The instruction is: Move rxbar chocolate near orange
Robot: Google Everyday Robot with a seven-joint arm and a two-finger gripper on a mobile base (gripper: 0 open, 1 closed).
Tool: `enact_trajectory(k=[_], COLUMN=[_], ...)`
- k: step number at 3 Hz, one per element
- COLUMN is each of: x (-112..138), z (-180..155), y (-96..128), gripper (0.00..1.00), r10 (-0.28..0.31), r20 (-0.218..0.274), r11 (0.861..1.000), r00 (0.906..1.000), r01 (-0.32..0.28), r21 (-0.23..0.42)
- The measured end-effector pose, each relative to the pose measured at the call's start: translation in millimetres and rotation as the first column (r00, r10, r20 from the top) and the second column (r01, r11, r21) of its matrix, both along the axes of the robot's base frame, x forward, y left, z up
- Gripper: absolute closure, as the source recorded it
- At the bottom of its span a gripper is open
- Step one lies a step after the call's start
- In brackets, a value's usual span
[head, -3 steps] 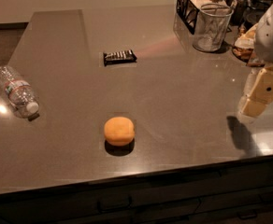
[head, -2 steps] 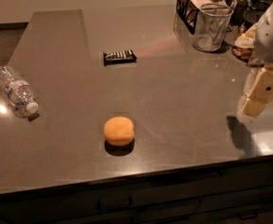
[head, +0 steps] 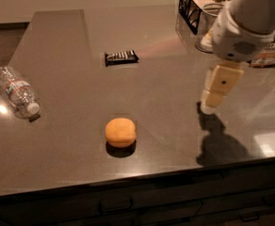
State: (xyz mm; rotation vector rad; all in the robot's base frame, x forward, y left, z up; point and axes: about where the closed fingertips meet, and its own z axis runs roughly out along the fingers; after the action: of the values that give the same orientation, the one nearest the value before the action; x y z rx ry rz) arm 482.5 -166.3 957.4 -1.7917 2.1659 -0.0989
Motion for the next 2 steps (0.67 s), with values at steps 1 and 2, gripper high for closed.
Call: enact_trajectory(k=[1,2], x=[33.3,73.5], z=[-6.1,-11.6], y=[28.2,43.5], gripper=[0.0,0.0], r10=[0.007,-0.005], r20=[-0.003,-0.02], r11=[1.0,0.996], r00=[1.0,0.9998], r01=[-0.006,0.007], r21=[0.023,0.093])
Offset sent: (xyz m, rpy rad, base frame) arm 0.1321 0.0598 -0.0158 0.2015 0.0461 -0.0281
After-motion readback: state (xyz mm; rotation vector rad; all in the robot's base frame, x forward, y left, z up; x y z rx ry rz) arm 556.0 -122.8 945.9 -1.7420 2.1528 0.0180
